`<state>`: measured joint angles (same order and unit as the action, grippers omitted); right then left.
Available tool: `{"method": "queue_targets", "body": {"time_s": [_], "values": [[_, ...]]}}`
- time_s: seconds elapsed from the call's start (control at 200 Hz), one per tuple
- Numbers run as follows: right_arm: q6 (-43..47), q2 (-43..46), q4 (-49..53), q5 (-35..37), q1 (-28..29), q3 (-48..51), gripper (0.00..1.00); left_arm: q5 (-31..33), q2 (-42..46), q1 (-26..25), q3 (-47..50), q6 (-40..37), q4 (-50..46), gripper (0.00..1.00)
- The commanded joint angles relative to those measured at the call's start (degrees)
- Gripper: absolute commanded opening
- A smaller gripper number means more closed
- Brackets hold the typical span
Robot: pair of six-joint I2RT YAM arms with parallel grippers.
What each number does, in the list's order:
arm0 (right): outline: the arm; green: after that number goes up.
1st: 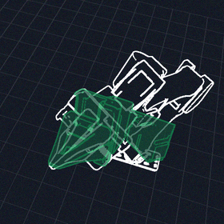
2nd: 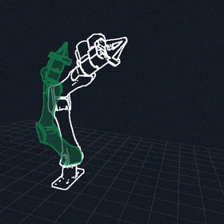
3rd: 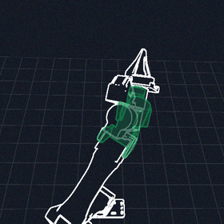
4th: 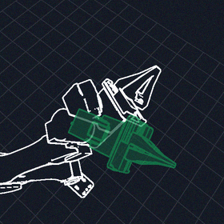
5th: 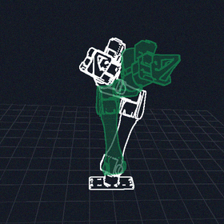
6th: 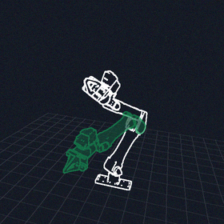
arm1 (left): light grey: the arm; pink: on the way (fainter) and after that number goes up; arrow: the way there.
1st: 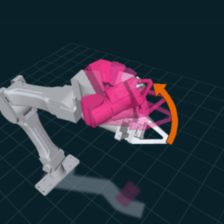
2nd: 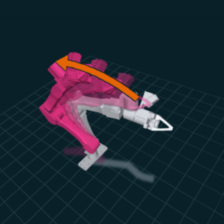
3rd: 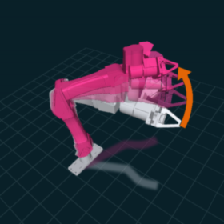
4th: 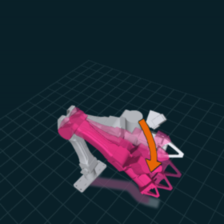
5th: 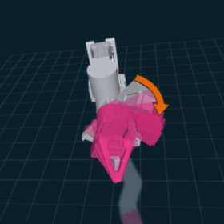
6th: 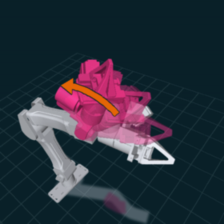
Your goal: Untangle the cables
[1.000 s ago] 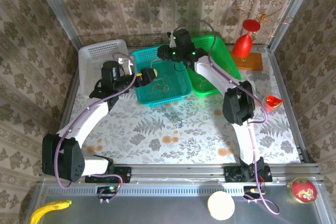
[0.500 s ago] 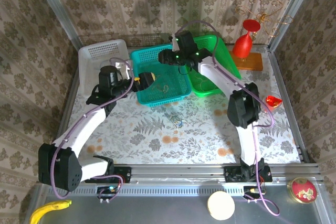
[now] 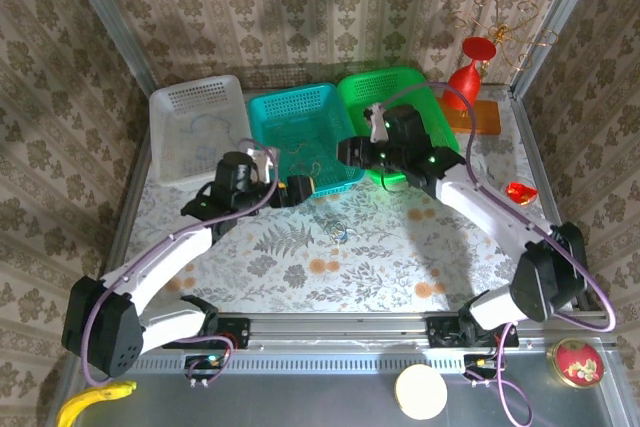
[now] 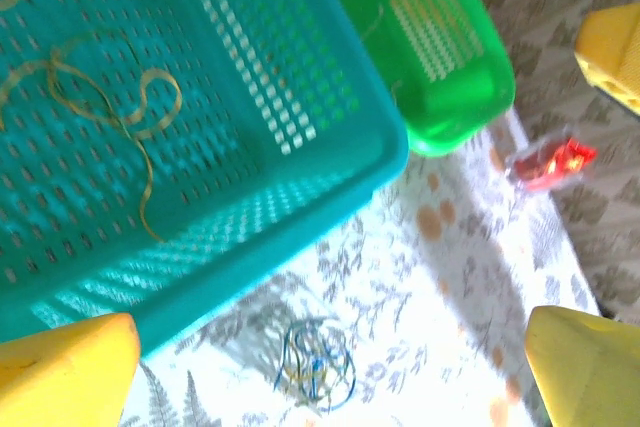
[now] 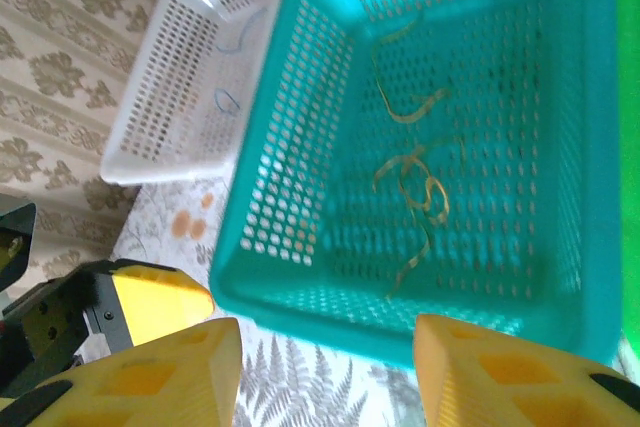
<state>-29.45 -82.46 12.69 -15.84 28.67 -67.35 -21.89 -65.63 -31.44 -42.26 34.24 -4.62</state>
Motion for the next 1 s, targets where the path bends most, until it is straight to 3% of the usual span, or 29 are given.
{"method": "queue_targets", "body": {"time_s": [0.0, 0.34, 0.625, 0.815, 0.995], "values": [[-1.42, 5.21, -1.21, 0.58, 0.34, 6.71, 0.51, 4.9, -0.16, -3.7, 2.36, -1.39, -1.11, 1.0], [-0.7, 12.28, -0.1, 4.5, 0.43, 26.18, 0.49, 9.22, -9.52, -12.79, 3.14, -0.11, 4.14, 1.0], [-3.69, 20.28, 0.9, 4.13, -4.77, 32.11, 0.5, 11.34, -19.98, -18.0, -5.4, -6.5, -0.65, 1.0], [-2.42, 16.71, 0.0, -0.86, -5.2, 31.19, 0.48, 11.28, -24.77, -18.54, -8.13, -8.43, -0.91, 1.0], [-1.58, 10.5, -2.89, -5.94, -4.3, 30.88, 0.38, 10.53, -27.12, -18.31, -8.53, -9.1, -0.39, 0.96]]}}
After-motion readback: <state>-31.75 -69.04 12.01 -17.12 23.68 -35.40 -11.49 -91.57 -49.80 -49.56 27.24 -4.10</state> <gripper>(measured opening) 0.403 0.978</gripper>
